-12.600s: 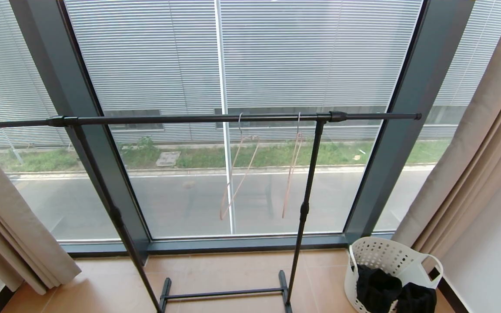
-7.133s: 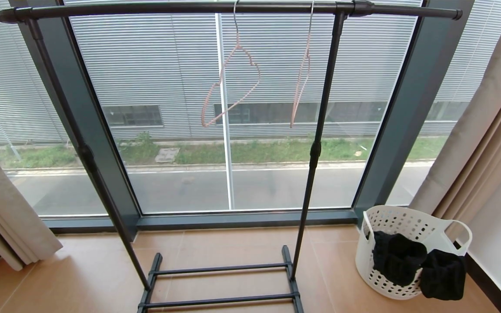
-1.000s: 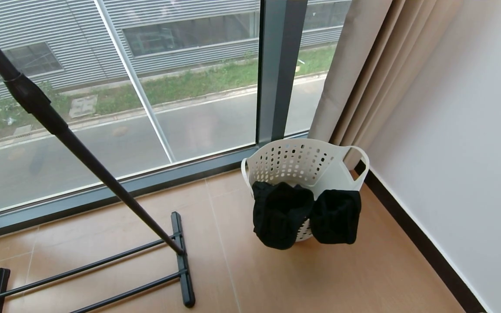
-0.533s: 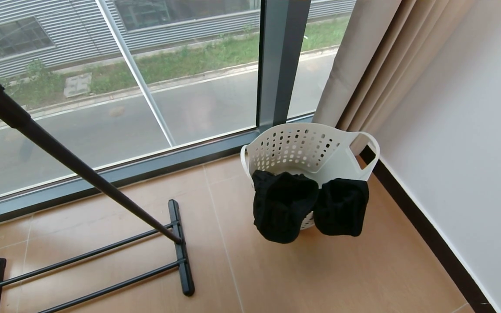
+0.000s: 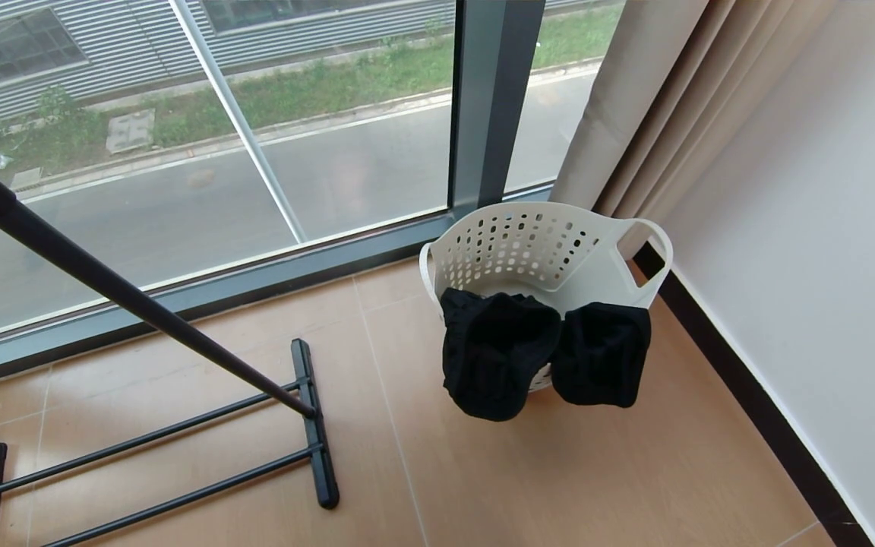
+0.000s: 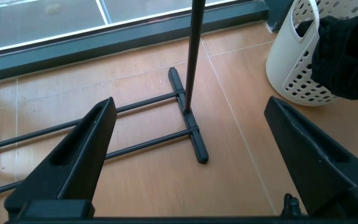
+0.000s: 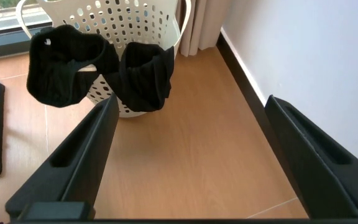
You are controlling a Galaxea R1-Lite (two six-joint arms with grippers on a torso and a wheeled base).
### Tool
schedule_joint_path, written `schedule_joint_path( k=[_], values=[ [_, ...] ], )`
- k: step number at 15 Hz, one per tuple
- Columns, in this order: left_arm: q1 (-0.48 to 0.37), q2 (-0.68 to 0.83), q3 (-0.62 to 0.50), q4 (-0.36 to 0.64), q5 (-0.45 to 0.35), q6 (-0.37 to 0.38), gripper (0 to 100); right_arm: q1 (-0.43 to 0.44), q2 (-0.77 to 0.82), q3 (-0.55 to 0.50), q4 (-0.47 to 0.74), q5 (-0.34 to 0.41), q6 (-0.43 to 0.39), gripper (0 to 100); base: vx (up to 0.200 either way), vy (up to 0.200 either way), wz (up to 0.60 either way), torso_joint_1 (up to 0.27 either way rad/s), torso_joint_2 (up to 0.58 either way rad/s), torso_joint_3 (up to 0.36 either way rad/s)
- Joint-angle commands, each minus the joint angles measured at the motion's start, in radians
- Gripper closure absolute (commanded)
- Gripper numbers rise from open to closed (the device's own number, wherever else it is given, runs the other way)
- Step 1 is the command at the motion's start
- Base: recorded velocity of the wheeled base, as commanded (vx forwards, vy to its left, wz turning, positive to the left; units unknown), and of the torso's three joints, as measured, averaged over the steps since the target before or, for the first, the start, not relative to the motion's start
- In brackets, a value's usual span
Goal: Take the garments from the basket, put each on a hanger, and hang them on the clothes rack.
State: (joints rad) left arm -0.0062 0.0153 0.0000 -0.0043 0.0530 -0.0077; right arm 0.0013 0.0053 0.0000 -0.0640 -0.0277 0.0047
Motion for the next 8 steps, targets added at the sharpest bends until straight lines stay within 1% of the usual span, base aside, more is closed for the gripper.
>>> schedule_joint_path(
  k=[1,4,5,6,8],
  values=[
    [0.0,0.0,0.0,0.0,0.001,0.0,0,0.0,0.001,0.0,0.0,0.0,0.003,0,0.0,0.0,0.0,0.0,0.0,0.0],
    [0.0,-0.002,0.0,0.0,0.001,0.0,0,0.0,0.001,0.0,0.001,0.002,-0.003,0,0.0,0.0,0.0,0.0,0.0,0.0],
    [0.0,-0.002,0.0,0.0,0.001,0.0,0,0.009,0.022,0.0,0.012,0.003,-0.012,0,0.0,0.0,0.0,0.0,0.0,0.0],
    [0.0,-0.002,0.0,0.0,-0.001,0.0,0,0.049,0.107,0.0,0.01,0.003,-0.011,0,0.0,0.0,0.0,0.0,0.0,0.0],
    [0.0,-0.002,0.0,0.0,0.001,0.0,0,0.157,0.202,0.0,0.0,-0.001,-0.009,0,0.0,0.0,0.0,0.0,0.0,0.0]
  ],
)
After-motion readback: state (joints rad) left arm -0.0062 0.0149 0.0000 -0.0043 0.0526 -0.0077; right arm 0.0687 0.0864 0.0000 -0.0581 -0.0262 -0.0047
